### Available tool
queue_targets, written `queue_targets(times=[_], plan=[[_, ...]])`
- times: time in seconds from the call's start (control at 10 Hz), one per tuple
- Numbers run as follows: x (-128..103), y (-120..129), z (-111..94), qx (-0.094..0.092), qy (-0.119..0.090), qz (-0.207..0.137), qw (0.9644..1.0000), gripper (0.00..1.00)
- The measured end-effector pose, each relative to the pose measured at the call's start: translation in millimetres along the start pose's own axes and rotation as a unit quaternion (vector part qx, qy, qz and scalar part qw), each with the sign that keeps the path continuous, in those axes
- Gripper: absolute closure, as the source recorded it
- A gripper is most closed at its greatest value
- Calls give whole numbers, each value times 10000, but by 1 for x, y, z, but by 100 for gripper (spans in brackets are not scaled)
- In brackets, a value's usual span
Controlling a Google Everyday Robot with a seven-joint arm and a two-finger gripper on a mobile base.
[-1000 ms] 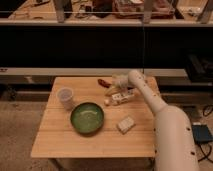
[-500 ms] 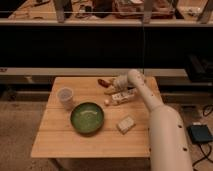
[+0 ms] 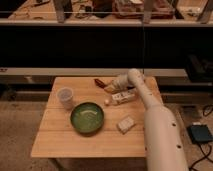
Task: Place the pepper on the white sponge
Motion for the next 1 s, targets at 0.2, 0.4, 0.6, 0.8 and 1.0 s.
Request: queue_targets(times=[0.2, 0.4, 0.6, 0.8, 1.0], plan=[[-1, -3, -1, -10, -24, -12, 10000, 85], [-9, -5, -11, -60, -133, -110, 9998, 85], [-29, -4, -40, -150, -406, -456, 9980, 85], [-37, 1, -73, -233, -603, -773, 9949, 85], [-24, 11, -124, -338, -702, -1241, 9892, 85]])
